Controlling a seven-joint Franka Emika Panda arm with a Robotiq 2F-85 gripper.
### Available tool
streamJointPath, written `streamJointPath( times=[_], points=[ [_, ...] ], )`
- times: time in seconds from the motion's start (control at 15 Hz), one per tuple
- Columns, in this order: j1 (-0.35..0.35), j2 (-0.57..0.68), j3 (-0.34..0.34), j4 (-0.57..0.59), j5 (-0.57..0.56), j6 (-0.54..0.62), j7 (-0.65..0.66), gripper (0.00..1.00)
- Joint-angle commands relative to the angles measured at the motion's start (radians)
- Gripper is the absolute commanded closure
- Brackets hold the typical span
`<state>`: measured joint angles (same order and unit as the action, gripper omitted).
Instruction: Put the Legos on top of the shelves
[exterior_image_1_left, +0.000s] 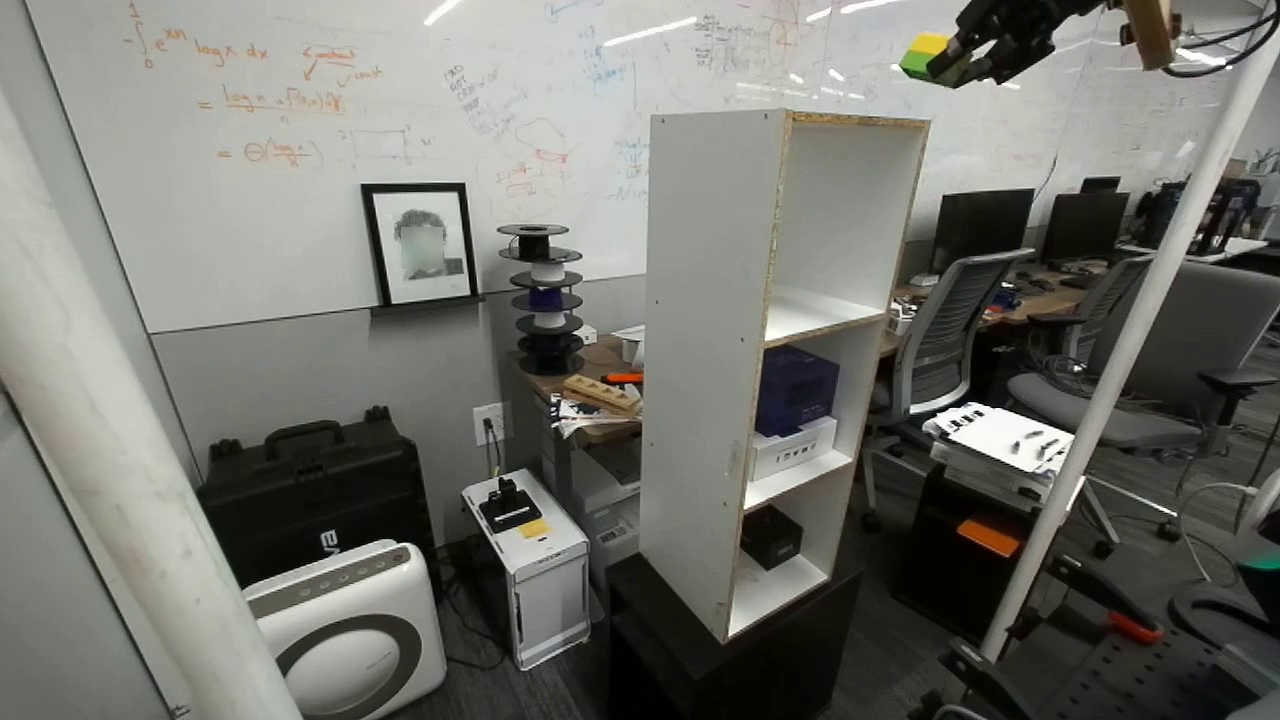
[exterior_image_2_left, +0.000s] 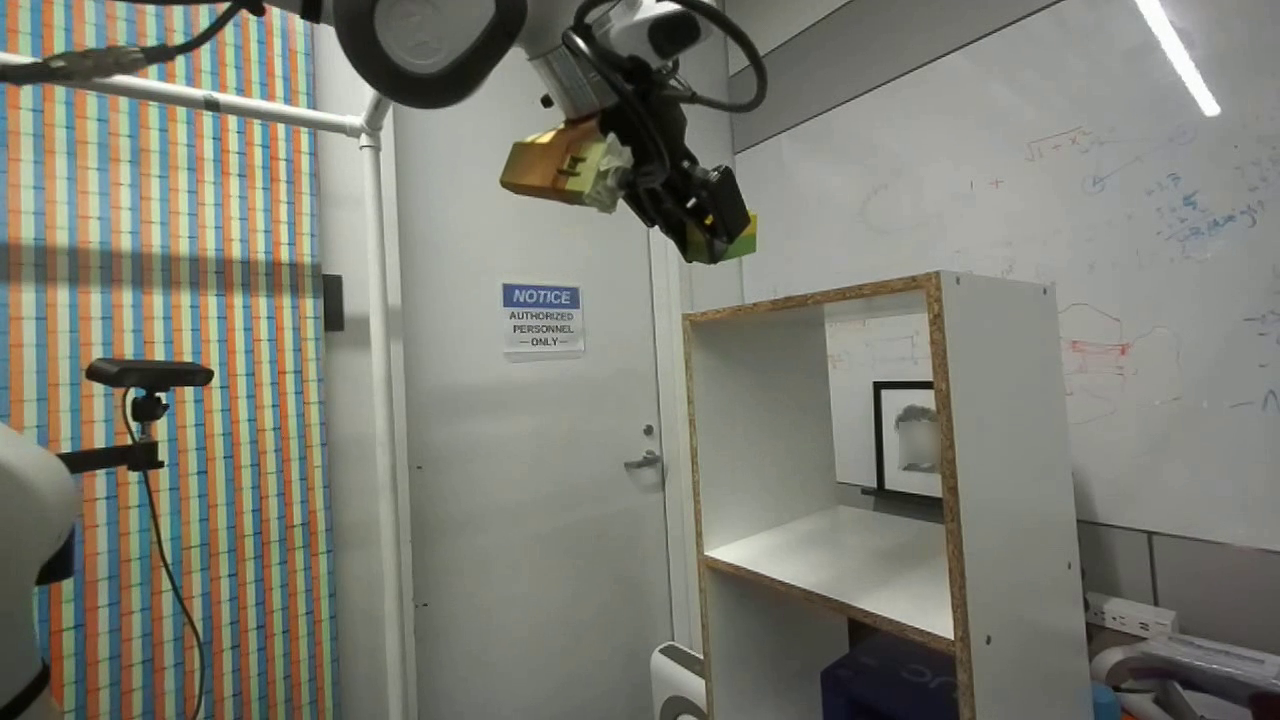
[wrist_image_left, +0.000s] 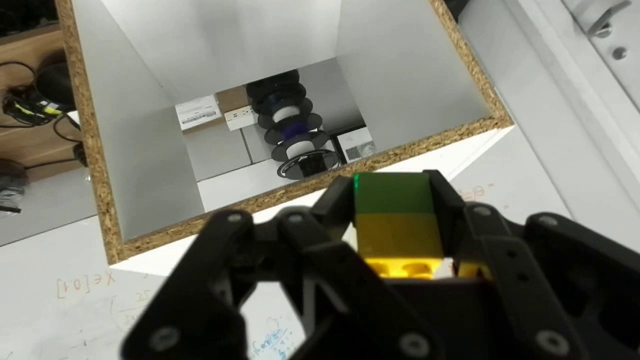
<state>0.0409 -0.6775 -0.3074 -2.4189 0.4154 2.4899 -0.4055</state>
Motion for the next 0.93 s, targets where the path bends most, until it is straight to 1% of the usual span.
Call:
streamJointPath(
  times=[0.0,0.13,0.27,0.53,0.6,0.67,0.73,0.87],
  points=[
    [0.054,0.192,-0.018,0.153,0.019,0.039,0.070,0.85],
    [0.062,0.290,-0.021,0.222,0.033,0.050,0.092,0.85],
    [0.056,0.376,-0.012,0.298,0.050,0.048,0.118,0.85],
    [0.019,0.488,0.023,0.435,0.069,0.018,0.175,0.84],
    [0.005,0.501,0.036,0.462,0.054,-0.022,0.210,0.35],
    [-0.006,0.513,0.044,0.482,0.047,-0.047,0.224,0.34],
    [-0.020,0.521,0.056,0.496,0.031,-0.085,0.245,0.28],
    [-0.049,0.529,0.073,0.518,-0.005,-0.172,0.292,0.12]
  ],
)
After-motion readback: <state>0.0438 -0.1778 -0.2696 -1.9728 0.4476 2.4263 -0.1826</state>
